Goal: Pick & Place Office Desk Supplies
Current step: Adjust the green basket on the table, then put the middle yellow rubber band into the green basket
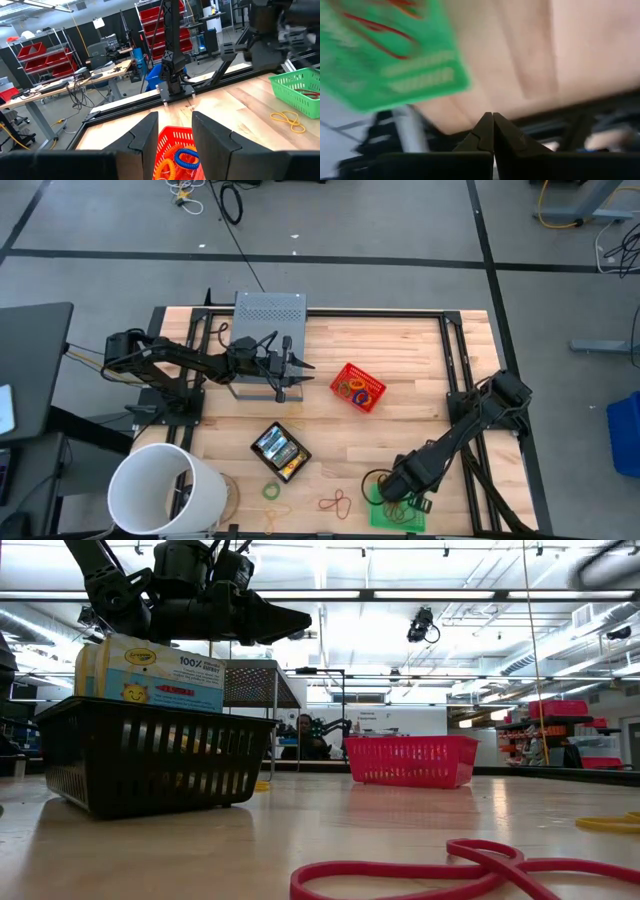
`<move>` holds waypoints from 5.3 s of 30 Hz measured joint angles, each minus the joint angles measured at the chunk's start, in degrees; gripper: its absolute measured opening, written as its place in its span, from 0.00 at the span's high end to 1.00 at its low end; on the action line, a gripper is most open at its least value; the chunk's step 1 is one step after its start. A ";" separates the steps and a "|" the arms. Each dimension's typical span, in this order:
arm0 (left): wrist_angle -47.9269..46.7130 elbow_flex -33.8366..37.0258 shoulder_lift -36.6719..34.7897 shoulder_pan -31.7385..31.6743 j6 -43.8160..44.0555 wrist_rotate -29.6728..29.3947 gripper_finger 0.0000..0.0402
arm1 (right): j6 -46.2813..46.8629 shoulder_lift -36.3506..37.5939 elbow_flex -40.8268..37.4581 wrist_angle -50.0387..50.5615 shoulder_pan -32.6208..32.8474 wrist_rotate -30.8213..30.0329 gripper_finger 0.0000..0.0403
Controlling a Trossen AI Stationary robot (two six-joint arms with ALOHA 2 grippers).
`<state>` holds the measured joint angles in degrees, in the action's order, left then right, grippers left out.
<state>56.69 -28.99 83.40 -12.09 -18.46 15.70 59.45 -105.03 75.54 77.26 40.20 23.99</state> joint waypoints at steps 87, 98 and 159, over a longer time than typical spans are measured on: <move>-1.20 0.00 0.00 -0.01 -0.63 0.87 0.68 | -15.59 -0.22 -17.24 -47.51 -5.81 -24.15 0.61; -1.27 0.00 0.00 -0.01 -0.52 0.87 0.68 | -15.33 -0.93 -17.22 -49.98 -4.93 -23.46 0.92; -1.33 0.00 0.00 0.02 -0.35 2.45 0.68 | 1.87 -1.16 -6.57 -21.95 -1.87 9.33 0.69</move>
<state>55.35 -28.99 83.40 -12.08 -18.81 18.15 61.32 -106.19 68.97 55.31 38.33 33.32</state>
